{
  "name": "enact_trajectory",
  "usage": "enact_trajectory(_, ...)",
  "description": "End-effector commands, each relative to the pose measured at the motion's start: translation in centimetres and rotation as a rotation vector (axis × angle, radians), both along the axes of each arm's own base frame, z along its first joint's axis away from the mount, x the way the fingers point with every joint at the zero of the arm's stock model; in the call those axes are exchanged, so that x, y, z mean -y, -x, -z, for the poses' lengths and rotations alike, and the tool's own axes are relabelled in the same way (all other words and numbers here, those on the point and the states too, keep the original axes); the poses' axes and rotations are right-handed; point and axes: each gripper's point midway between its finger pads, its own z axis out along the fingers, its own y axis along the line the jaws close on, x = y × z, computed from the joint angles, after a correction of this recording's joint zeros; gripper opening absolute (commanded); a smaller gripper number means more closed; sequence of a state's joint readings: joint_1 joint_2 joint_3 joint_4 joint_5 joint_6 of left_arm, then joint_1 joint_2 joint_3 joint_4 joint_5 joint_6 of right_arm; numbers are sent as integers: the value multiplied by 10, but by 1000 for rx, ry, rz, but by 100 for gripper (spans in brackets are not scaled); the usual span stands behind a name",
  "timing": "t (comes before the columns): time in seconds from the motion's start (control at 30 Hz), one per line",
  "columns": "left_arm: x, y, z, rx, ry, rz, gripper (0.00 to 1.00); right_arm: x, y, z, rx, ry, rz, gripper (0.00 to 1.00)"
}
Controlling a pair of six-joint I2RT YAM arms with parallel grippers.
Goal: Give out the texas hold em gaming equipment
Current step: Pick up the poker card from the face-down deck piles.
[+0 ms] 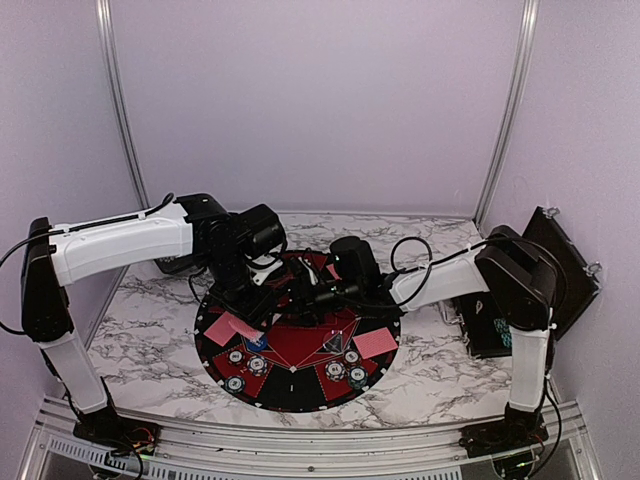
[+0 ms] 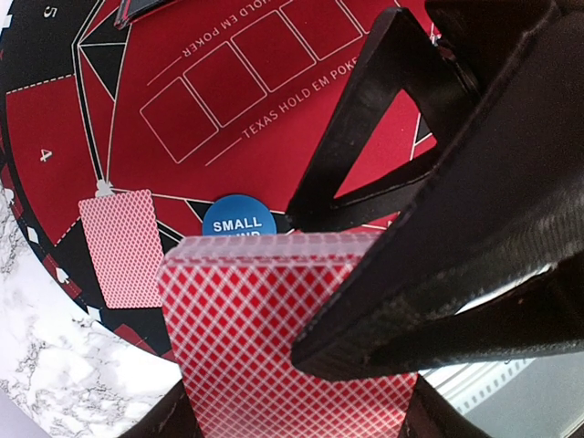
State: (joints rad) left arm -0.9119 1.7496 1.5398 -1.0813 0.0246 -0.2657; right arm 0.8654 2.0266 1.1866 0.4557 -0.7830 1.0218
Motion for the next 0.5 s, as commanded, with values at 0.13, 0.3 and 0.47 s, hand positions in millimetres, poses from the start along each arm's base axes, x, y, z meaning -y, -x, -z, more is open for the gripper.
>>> enact_trajectory(0.13, -5, 5, -16, 22, 19, -1, 53, 14, -14, 6, 12, 31, 58, 52)
enact_trajectory(0.3, -5, 5, -15, 20, 17, -1, 53, 19, -17, 5, 14, 30, 69, 51)
enact_trajectory(0.47, -5, 5, -15, 20, 17, -1, 53, 20, -20, -2, 25, 23, 75, 51)
